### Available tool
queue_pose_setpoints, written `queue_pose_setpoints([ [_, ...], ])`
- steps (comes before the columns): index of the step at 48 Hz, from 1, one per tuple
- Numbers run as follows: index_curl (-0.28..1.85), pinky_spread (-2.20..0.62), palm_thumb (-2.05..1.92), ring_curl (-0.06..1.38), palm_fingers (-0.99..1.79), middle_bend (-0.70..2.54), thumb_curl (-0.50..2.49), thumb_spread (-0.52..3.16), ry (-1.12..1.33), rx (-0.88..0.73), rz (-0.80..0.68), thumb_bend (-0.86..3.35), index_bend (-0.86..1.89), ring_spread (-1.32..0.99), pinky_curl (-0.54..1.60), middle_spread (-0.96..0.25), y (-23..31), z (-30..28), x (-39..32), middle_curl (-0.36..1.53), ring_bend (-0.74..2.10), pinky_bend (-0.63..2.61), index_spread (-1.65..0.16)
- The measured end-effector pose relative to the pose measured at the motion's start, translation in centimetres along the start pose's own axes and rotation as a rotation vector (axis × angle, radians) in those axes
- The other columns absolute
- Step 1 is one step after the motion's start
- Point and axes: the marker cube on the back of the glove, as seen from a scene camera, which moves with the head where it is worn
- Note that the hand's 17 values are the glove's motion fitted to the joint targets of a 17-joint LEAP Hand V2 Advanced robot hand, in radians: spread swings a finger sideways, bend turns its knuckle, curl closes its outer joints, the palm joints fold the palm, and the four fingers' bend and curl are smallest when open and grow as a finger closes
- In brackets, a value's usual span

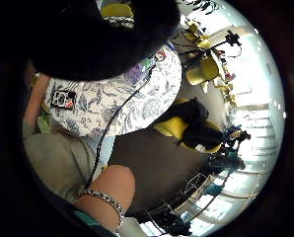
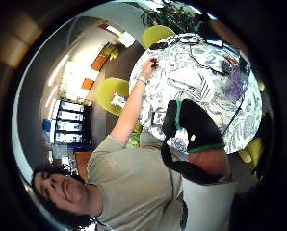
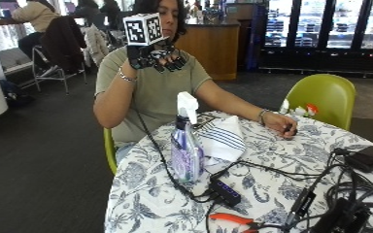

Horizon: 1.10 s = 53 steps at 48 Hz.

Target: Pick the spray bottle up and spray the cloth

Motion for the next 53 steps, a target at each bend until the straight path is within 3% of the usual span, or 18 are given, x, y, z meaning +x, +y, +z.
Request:
queue_pose_setpoints([
  [12,0.20,0.18,0.50,0.19,0.51,0.20,0.21,0.95,0.004,-0.003,-0.010,0.31,0.17,0.00,0.21,0.04,0.1,0.4,-0.2,0.16,0.34,0.36,-0.35],
  [23,0.24,0.20,0.52,0.23,0.49,0.18,0.29,1.14,-0.034,0.018,-0.015,0.26,0.16,0.00,0.25,0.04,0.1,0.7,1.4,0.22,0.33,0.35,-0.38],
  [32,0.25,0.21,0.54,0.25,0.50,0.19,0.33,1.20,-0.124,0.171,0.076,0.21,0.15,0.00,0.28,0.04,0.3,1.3,4.0,0.25,0.33,0.34,-0.38],
  [38,0.26,0.21,0.53,0.26,0.49,0.19,0.34,1.19,-0.272,0.244,0.145,0.16,0.14,0.00,0.29,0.04,0.7,3.5,5.4,0.27,0.33,0.34,-0.38],
  [47,0.25,0.21,0.62,0.28,0.48,0.18,0.38,1.15,-0.741,0.418,0.263,0.13,0.13,0.01,0.32,0.05,0.2,8.4,7.4,0.28,0.34,0.39,-0.38],
  [53,0.24,0.20,0.68,0.30,0.49,0.18,0.40,1.12,-0.811,0.584,0.405,0.11,0.12,0.02,0.33,0.06,-1.7,10.3,8.3,0.29,0.36,0.41,-0.37],
])
